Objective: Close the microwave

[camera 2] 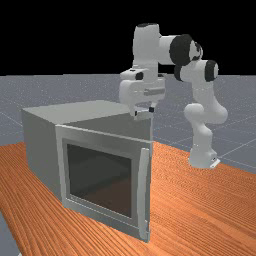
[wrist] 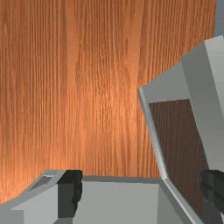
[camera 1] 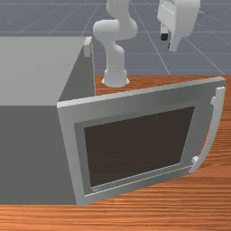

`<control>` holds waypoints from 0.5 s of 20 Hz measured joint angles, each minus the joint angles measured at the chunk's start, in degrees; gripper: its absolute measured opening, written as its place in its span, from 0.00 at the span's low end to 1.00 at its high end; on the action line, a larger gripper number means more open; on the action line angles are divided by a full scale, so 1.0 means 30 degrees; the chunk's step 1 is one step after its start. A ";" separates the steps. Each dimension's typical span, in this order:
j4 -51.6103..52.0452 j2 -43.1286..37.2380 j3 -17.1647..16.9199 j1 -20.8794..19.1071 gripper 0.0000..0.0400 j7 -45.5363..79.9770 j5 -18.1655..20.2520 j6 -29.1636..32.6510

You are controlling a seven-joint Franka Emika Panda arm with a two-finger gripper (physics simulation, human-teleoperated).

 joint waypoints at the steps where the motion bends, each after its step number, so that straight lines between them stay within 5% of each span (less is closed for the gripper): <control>1: 0.2028 0.1192 -0.0079 -0.0003 1.00 0.0271 0.0040 -0.1037; 5: 0.6353 0.3815 0.0137 0.1341 1.00 0.1952 -0.0190 -0.2961; 10: 0.7289 0.4538 0.0304 0.2134 1.00 0.2536 -0.0315 -0.3117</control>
